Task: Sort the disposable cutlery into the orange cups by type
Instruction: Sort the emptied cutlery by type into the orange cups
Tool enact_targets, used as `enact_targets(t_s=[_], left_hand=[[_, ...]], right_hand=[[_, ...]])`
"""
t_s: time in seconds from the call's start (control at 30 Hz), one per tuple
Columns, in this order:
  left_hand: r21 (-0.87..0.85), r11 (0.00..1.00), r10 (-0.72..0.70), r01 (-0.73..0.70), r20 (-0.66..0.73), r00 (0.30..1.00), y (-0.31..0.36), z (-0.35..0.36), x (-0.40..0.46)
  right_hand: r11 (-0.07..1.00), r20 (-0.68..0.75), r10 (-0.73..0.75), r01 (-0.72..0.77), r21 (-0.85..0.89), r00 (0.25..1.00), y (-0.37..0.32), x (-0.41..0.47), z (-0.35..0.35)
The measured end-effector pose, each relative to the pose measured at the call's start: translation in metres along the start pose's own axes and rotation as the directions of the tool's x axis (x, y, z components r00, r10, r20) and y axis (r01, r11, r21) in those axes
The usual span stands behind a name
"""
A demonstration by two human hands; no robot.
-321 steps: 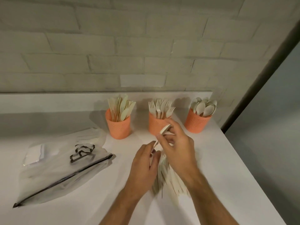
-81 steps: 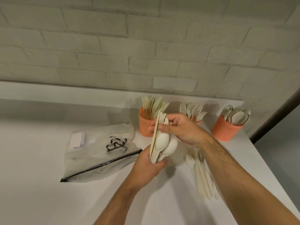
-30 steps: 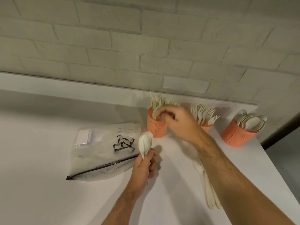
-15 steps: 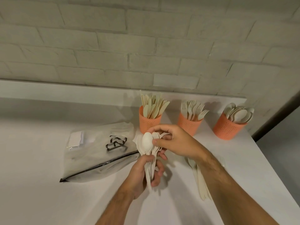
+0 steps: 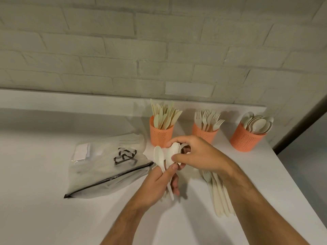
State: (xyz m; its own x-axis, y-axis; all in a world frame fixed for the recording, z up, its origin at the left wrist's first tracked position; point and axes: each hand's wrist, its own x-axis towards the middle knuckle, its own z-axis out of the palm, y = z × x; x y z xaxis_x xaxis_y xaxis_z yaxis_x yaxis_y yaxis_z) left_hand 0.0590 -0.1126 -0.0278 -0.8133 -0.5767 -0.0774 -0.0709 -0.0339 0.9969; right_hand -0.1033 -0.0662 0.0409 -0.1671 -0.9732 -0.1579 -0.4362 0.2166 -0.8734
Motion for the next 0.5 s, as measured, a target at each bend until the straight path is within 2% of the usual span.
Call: enact_targets(t_s=[0.13,0.33,0.43,0.5], left_hand=[[-0.2,0.973,-0.104,0.118,0.079,0.991,0.002,0.0,-0.003],[-0.368,0.921,-0.106,0.13,0.085,0.991,0.006,0.006,-0.003],[-0.332,0.937,-0.125,0.112,-0.019,0.992,0.003,0.01,-0.001],[-0.207,0.974,-0.114,0.093,-0.092,0.989,0.001,0.012,0.001]], right_hand=[[0.999,0.089,-0.029,0.026,0.038,0.996,0.0,-0.003,-0.011],[0.997,0.124,-0.049,0.041,0.071,0.991,0.009,-0.006,-0.024],[0.999,0.079,-0.006,0.002,0.046,0.997,0.012,-0.008,-0.024],[0.999,0.061,0.019,-0.021,0.028,0.998,0.013,-0.008,-0.02]])
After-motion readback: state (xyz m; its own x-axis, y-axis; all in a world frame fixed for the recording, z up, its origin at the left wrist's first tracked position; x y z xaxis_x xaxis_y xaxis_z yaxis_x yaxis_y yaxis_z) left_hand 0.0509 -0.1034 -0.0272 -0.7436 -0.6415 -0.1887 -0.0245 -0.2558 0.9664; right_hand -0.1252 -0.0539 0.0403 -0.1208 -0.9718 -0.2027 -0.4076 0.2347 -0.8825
